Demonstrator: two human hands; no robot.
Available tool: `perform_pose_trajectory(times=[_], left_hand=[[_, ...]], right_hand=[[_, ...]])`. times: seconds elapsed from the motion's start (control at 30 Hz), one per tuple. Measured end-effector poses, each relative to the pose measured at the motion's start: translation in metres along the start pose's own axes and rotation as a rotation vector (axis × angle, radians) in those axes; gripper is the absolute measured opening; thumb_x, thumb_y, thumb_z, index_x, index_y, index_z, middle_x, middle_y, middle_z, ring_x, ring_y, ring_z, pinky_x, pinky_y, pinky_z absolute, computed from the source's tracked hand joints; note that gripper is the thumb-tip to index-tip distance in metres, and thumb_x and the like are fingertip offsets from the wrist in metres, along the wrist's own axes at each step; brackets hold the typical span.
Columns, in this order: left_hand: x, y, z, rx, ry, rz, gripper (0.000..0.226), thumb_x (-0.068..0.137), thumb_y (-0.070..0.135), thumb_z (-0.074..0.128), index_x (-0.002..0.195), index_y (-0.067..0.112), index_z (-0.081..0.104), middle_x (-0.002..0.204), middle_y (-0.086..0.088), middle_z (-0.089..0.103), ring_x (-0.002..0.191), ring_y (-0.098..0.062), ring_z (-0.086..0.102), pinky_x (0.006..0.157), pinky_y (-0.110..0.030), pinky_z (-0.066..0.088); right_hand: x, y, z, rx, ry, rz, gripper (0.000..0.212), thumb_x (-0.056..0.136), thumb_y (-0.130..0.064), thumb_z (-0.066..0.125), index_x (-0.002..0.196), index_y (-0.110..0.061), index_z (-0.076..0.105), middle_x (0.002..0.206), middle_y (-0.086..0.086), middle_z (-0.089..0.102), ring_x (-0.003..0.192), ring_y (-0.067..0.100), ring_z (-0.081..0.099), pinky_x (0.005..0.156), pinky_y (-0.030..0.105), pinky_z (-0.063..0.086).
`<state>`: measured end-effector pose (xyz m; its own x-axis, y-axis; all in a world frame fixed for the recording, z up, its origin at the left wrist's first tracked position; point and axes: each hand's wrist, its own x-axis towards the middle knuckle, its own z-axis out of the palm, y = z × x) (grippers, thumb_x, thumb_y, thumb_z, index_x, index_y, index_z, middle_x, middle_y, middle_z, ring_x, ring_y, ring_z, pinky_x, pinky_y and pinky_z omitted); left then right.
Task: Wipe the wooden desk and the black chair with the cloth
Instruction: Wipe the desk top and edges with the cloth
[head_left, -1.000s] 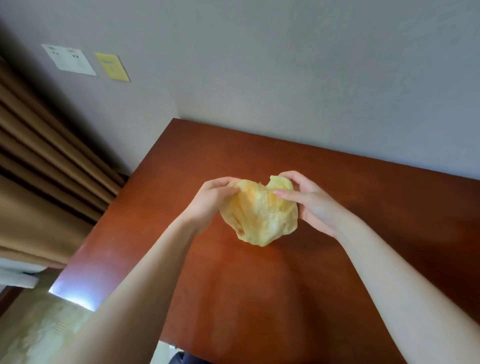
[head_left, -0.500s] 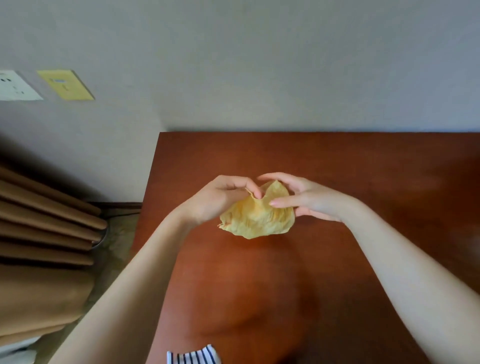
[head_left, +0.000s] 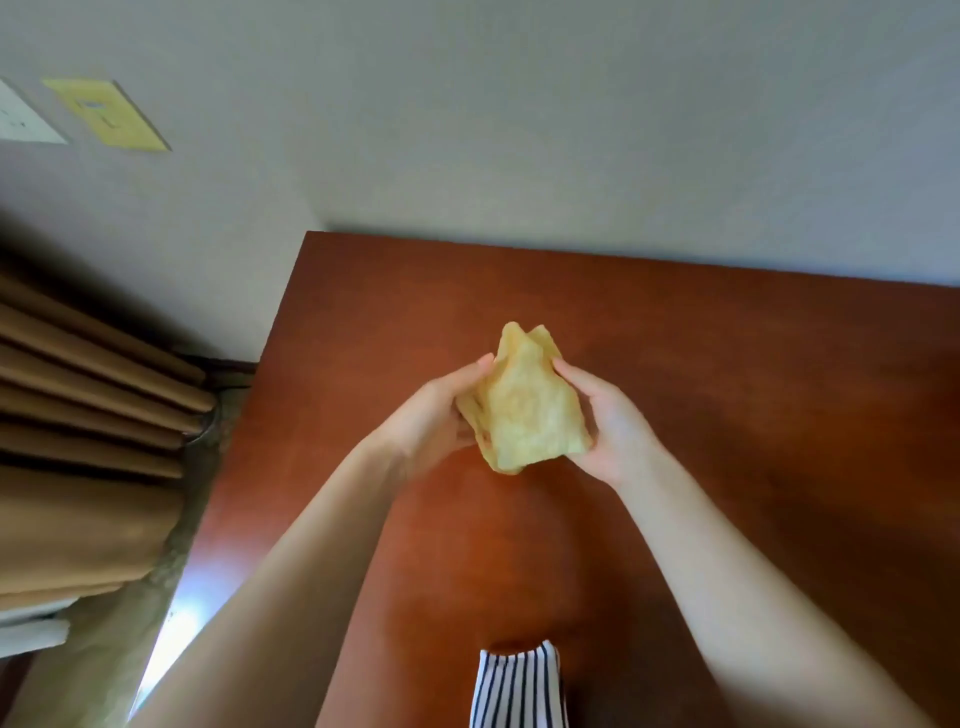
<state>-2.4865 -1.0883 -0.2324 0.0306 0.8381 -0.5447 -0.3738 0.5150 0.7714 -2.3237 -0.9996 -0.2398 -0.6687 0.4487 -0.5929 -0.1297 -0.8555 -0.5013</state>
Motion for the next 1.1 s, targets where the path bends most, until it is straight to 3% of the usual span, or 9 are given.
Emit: perform_pose_trajectory(times=[0.17, 0.3, 0.37, 0.47, 0.53, 0.63, 0.77, 0.9, 1.1], left_hand=[[0.005, -0.017, 0.009, 0.002, 0.292, 0.052, 0.034, 0.088, 0.028, 0.065, 0.119, 0.014, 0.061, 0.109, -0.003, 0.071, 0.105, -0.022, 0.065, 0.079, -0.031, 0.053], [-0.005, -0.023, 0.006, -0.008, 0.384, 0.079, 0.032, 0.085, 0.027, 0.069, 0.114, 0.015, 0.063, 0.106, -0.002, 0.071, 0.1, -0.018, 0.068, 0.081, -0.035, 0.054], [-0.012, -0.025, 0.004, -0.007, 0.42, 0.095, 0.034, 0.085, 0.025, 0.069, 0.117, 0.014, 0.061, 0.108, -0.005, 0.071, 0.101, -0.02, 0.067, 0.084, -0.038, 0.055], [-0.026, -0.029, -0.002, -0.035, 0.415, 0.112, 0.036, 0.088, 0.02, 0.065, 0.122, 0.011, 0.057, 0.111, -0.009, 0.068, 0.102, -0.024, 0.066, 0.075, -0.032, 0.054], [-0.036, -0.029, -0.009, -0.009, 0.428, 0.134, 0.036, 0.088, 0.018, 0.065, 0.123, 0.012, 0.056, 0.109, -0.009, 0.068, 0.099, -0.024, 0.067, 0.067, -0.024, 0.052], [-0.047, -0.028, -0.022, 0.12, 0.485, 0.141, 0.041, 0.084, 0.018, 0.071, 0.122, 0.02, 0.056, 0.108, -0.002, 0.067, 0.098, -0.019, 0.066, 0.068, -0.023, 0.051], [-0.059, -0.033, -0.045, 0.351, 0.638, 0.146, 0.053, 0.08, 0.021, 0.075, 0.125, 0.03, 0.048, 0.103, 0.009, 0.054, 0.09, -0.005, 0.057, 0.063, -0.011, 0.047], [-0.087, -0.047, -0.083, 0.526, 0.635, 0.177, 0.045, 0.085, 0.024, 0.069, 0.127, 0.025, 0.052, 0.11, 0.006, 0.054, 0.093, -0.005, 0.053, 0.069, -0.011, 0.041], [-0.148, -0.074, -0.14, 0.715, 0.495, 0.217, 0.037, 0.089, 0.015, 0.063, 0.125, 0.018, 0.056, 0.119, -0.004, 0.054, 0.102, -0.012, 0.053, 0.088, -0.02, 0.039]], right_hand=[[0.014, 0.005, -0.005, -0.071, 0.066, 0.066, 0.041, 0.088, -0.027, 0.061, 0.126, -0.012, 0.057, 0.118, 0.009, 0.066, 0.109, 0.024, 0.063, 0.102, 0.044, 0.043], [0.013, 0.015, -0.005, -0.689, 0.199, -0.2, 0.067, 0.081, -0.041, 0.07, 0.139, -0.034, 0.038, 0.141, -0.01, 0.042, 0.127, 0.008, 0.043, 0.107, 0.034, 0.036], [0.011, 0.02, 0.002, -0.775, 0.086, -0.251, 0.07, 0.077, -0.046, 0.07, 0.138, -0.042, 0.036, 0.144, -0.013, 0.038, 0.13, 0.002, 0.037, 0.106, 0.029, 0.033], [0.012, 0.036, 0.014, -0.829, 0.032, -0.175, 0.075, 0.076, -0.048, 0.071, 0.141, -0.036, 0.036, 0.142, -0.012, 0.044, 0.125, 0.004, 0.045, 0.1, 0.025, 0.041], [0.014, 0.046, 0.023, -0.743, 0.061, -0.113, 0.072, 0.077, -0.04, 0.073, 0.141, -0.028, 0.041, 0.133, -0.007, 0.055, 0.116, 0.007, 0.055, 0.095, 0.029, 0.049], [0.017, 0.055, 0.032, -0.429, 0.025, 0.045, 0.047, 0.08, -0.02, 0.072, 0.125, -0.016, 0.058, 0.114, 0.003, 0.068, 0.102, 0.016, 0.066, 0.083, 0.031, 0.055], [0.016, 0.075, 0.046, -0.233, 0.025, 0.114, 0.033, 0.08, -0.017, 0.07, 0.113, -0.016, 0.065, 0.109, 0.005, 0.071, 0.1, 0.019, 0.067, 0.078, 0.029, 0.055], [0.011, 0.109, 0.073, -0.232, 0.204, -0.098, 0.031, 0.082, -0.019, 0.071, 0.111, -0.026, 0.062, 0.107, -0.003, 0.071, 0.097, 0.013, 0.068, 0.073, 0.025, 0.054], [-0.007, 0.164, 0.102, -0.192, 0.575, -0.395, 0.035, 0.09, -0.022, 0.063, 0.122, -0.03, 0.049, 0.117, -0.003, 0.06, 0.106, 0.017, 0.06, 0.09, 0.039, 0.052]])
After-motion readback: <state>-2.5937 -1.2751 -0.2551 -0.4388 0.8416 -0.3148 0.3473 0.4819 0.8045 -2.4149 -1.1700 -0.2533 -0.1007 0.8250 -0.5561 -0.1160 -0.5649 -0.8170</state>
